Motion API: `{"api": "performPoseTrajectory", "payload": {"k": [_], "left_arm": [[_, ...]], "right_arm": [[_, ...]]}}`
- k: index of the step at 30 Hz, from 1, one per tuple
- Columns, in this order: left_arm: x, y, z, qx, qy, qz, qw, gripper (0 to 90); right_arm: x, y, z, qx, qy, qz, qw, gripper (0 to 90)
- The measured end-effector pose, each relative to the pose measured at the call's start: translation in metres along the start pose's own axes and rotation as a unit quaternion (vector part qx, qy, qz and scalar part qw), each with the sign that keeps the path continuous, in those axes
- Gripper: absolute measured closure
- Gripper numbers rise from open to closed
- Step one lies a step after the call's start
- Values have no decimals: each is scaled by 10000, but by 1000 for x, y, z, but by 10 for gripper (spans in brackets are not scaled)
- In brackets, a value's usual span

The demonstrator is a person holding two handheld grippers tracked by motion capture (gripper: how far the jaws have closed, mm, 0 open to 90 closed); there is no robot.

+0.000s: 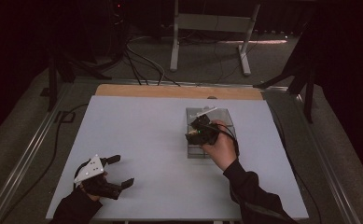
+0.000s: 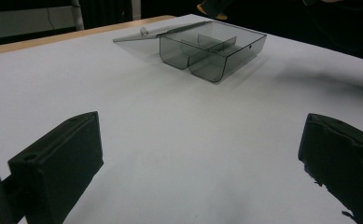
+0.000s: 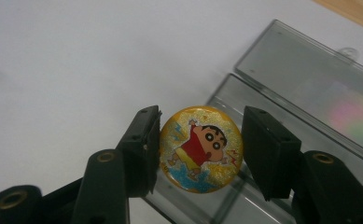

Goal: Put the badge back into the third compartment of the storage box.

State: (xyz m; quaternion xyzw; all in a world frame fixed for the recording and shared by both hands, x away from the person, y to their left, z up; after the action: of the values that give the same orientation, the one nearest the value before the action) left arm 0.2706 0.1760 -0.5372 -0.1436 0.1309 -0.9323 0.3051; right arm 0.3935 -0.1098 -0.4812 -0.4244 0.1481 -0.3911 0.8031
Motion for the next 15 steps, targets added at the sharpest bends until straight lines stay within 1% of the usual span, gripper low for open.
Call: {"api": "performPoseTrajectory", "payload": {"k": [8,15], "left_arm": [[0,0,0,-4,5,0,10000,1],[1,0,0,-11,12,11,10000,1]], "right_arm": [[20,-7,-11,-33,157,-133,9998,476],[39,-14,-22,-63,346,-252,9991,475]]}}
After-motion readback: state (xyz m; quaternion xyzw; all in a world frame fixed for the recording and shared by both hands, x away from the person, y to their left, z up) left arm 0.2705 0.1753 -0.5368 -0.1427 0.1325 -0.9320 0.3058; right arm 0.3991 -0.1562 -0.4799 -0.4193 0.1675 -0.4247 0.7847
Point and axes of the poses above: each handheld gripper's, and its own axes: y roughly forward along the jaws, z roughly out of its top, x roughly to its right, the point moved 6 cm from there along y, roughly forward along the jaws, and after that the axes turned 6 degrees about -y, right-handed, at the moved point
